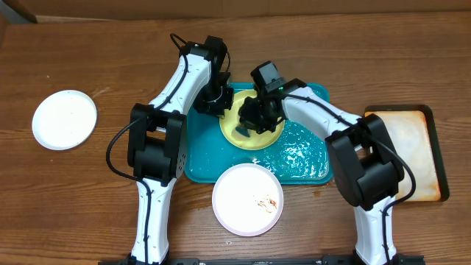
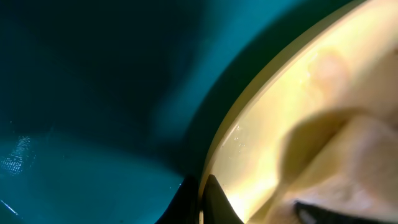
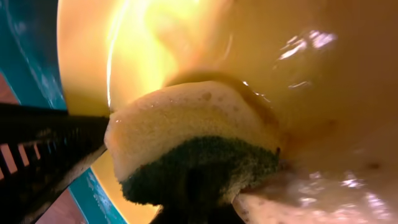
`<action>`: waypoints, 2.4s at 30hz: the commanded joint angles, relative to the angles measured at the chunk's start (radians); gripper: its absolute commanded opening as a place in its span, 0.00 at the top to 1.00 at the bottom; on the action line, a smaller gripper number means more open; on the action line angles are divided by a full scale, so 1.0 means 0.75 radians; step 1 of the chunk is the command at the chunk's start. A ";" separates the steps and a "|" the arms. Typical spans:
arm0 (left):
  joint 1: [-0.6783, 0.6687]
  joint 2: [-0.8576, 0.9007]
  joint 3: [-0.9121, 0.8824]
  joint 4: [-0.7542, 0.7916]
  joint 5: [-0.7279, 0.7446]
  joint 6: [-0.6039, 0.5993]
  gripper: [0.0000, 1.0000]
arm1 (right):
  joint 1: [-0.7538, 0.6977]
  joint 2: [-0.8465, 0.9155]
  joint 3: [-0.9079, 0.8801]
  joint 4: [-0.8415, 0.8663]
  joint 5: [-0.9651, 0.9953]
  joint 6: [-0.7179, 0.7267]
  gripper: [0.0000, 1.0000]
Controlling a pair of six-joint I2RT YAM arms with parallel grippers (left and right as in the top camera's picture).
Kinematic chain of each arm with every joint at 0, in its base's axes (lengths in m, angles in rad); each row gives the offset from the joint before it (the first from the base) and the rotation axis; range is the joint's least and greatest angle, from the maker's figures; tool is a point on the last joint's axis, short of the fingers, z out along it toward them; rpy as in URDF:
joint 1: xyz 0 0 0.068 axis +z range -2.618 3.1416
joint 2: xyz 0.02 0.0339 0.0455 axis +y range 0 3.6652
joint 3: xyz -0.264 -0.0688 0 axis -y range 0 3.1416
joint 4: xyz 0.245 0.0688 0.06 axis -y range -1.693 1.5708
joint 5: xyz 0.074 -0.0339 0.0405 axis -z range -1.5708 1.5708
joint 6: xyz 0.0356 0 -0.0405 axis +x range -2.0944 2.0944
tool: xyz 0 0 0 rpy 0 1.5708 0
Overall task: Clean dirty plates on tray and stack at the side
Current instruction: 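Scrub the yellow plate with the right gripper's sponge while left holds it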
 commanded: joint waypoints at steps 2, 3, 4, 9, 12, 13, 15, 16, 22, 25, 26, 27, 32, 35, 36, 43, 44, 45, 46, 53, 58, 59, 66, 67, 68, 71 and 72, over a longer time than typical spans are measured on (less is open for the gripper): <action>0.005 0.028 0.013 0.014 -0.018 -0.003 0.96 | 0.030 -0.023 -0.046 -0.053 0.083 0.012 0.96; 0.005 0.028 0.013 0.014 -0.018 -0.003 0.96 | 0.030 -0.023 -0.047 -0.095 0.135 -0.009 0.96; 0.005 0.028 0.013 0.012 -0.018 -0.003 0.96 | 0.030 -0.023 -0.049 -0.153 0.213 -0.022 0.96; 0.005 0.028 0.013 0.010 -0.019 -0.002 0.96 | -0.027 -0.023 -0.049 -0.322 0.480 -0.069 0.96; 0.005 0.028 0.013 0.010 -0.019 0.004 0.96 | -0.117 -0.023 -0.049 -0.320 0.565 -0.091 0.96; 0.005 0.028 0.013 0.010 -0.019 0.004 0.96 | -0.145 -0.023 -0.049 -0.314 0.593 -0.091 0.96; 0.005 0.028 0.013 0.009 -0.023 0.013 0.96 | -0.190 -0.023 -0.049 -0.303 0.648 -0.090 0.96; 0.005 0.028 0.013 0.009 -0.023 0.015 0.96 | -0.208 -0.023 -0.049 -0.296 0.676 -0.090 0.96; 0.005 0.028 0.013 -0.010 -0.024 0.019 0.96 | -0.258 -0.023 -0.043 -0.285 0.756 -0.089 0.96; 0.005 0.028 0.013 -0.012 -0.024 0.028 0.96 | -0.253 -0.024 0.003 -0.309 0.744 -0.090 0.96; 0.005 0.028 0.013 -0.012 -0.024 0.028 0.96 | -0.249 -0.024 0.026 -0.321 0.735 -0.092 0.96; 0.005 0.028 0.013 -0.014 -0.024 0.028 0.96 | -0.242 -0.026 0.058 -0.337 0.722 -0.092 0.96; 0.005 0.028 0.013 -0.020 -0.024 0.029 0.96 | -0.191 -0.034 0.271 -0.392 0.660 -0.141 0.96; 0.005 0.028 0.013 -0.020 -0.024 0.030 0.96 | -0.161 -0.034 0.384 -0.382 0.576 -0.176 0.96; 0.005 0.028 0.013 -0.020 -0.024 0.030 0.96 | -0.153 -0.034 0.398 -0.369 0.549 -0.176 0.96; 0.005 0.028 0.013 -0.020 -0.023 0.039 0.96 | -0.117 0.007 0.304 -0.252 0.291 -0.126 0.96; 0.005 0.028 0.013 -0.020 -0.023 0.039 0.96 | -0.112 0.018 0.277 -0.232 0.251 -0.126 0.96; 0.005 0.028 0.013 -0.020 -0.023 0.039 0.96 | -0.105 0.030 0.245 -0.207 0.212 -0.126 0.96; 0.005 0.028 0.013 -0.020 -0.023 0.039 0.96 | -0.098 0.048 0.215 -0.183 0.177 -0.126 0.96; 0.005 0.028 0.013 -0.026 -0.018 0.039 0.96 | -0.051 0.148 0.116 -0.057 0.067 -0.151 0.96; 0.005 0.028 0.013 -0.041 -0.018 0.039 0.96 | -0.076 0.152 0.117 -0.107 0.256 -0.161 0.96; 0.005 0.028 0.013 -0.045 -0.018 0.038 0.96 | -0.087 0.152 0.117 -0.145 0.317 -0.161 0.96; 0.008 0.028 0.013 -0.041 -0.023 0.038 0.96 | -0.181 0.152 0.118 -0.411 0.752 -0.242 0.96; 0.008 0.028 0.013 -0.040 -0.023 0.038 0.96 | -0.194 0.152 0.117 -0.427 0.799 -0.242 0.96; 0.008 0.028 0.013 -0.040 -0.023 0.038 0.96 | -0.204 0.150 0.118 -0.436 0.827 -0.242 0.96; 0.008 0.028 0.013 -0.040 -0.022 0.038 0.96 | -0.230 0.138 0.118 -0.440 0.839 -0.261 0.96; 0.008 0.028 0.013 -0.040 -0.022 0.038 0.96 | -0.237 0.128 0.118 -0.440 0.841 -0.260 0.96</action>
